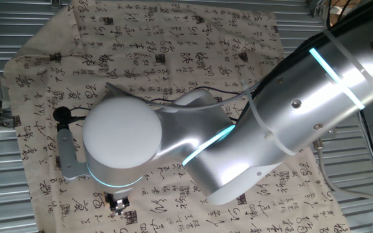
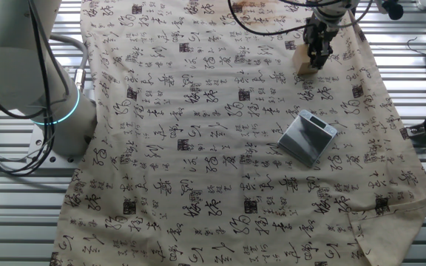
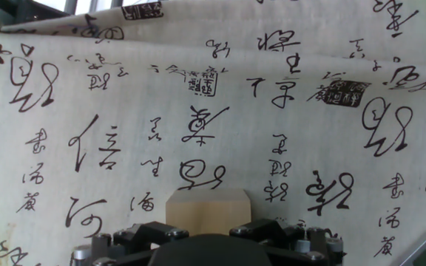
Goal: Place the block on the scale
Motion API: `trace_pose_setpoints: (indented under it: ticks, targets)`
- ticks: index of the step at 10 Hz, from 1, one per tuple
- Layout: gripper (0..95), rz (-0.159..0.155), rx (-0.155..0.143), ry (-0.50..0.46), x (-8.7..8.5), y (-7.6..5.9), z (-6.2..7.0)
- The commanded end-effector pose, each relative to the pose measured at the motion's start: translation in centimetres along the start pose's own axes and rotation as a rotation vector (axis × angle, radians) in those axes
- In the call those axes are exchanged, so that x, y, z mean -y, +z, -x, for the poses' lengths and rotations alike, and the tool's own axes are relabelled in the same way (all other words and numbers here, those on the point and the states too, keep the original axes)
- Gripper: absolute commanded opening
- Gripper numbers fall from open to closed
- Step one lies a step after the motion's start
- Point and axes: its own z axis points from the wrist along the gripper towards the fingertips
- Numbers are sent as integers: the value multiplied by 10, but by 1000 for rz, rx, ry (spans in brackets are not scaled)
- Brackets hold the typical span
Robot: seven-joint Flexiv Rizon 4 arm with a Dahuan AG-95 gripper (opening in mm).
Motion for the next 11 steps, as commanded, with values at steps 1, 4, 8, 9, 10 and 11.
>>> trace_pose_setpoints:
  ticks: [1, 4, 8, 9, 10, 11]
  targets:
    - [0, -13, 1, -7, 0, 0, -1]
    - [0, -14, 1, -14, 0, -6, -1]
    - [0, -14, -7, -18, 0, -22, -3]
    - [0, -12, -7, -20, 0, -25, -3]
    - [0, -9, -6, -23, 0, -33, -4]
    - [0, -10, -7, -23, 1, -38, -5]
